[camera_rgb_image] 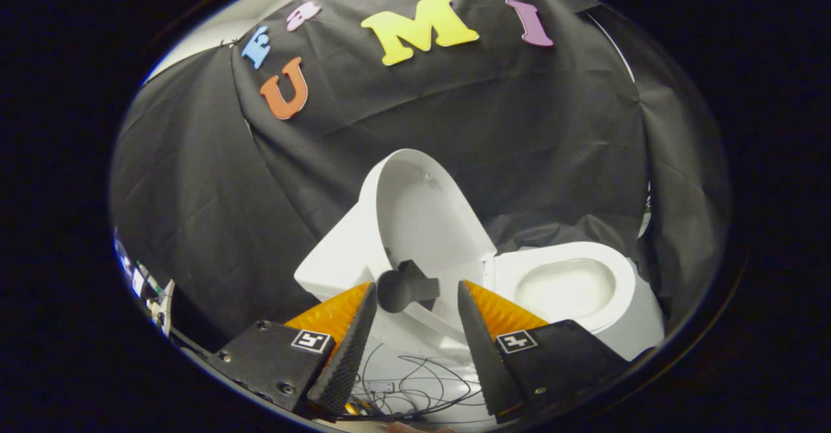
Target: Open the toilet lid.
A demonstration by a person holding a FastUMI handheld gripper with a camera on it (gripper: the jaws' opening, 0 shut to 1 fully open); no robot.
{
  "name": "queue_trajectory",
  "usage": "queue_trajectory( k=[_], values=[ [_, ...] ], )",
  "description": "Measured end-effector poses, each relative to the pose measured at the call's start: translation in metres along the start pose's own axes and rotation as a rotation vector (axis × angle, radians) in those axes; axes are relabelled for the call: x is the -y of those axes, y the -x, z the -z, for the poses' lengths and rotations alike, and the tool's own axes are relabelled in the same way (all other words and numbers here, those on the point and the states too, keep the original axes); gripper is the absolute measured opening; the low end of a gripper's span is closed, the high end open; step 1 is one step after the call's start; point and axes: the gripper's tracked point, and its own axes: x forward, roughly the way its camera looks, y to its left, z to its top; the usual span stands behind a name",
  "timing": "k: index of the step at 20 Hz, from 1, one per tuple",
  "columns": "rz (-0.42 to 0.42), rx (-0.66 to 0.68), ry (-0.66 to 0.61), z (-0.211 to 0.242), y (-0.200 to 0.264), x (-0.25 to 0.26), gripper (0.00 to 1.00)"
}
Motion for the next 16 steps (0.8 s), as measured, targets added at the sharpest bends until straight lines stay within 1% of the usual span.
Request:
queue_trajectory(
  k=[5,9,16],
  values=[
    [0.013,0.017,-0.031,0.005,0.019,0.030,0.79],
    [0.086,0.052,0.030,0.014,0.043,0.071,0.79],
    [0.198,0.158,0.137,0.011,0.108,0.136,0.79]
  ],
)
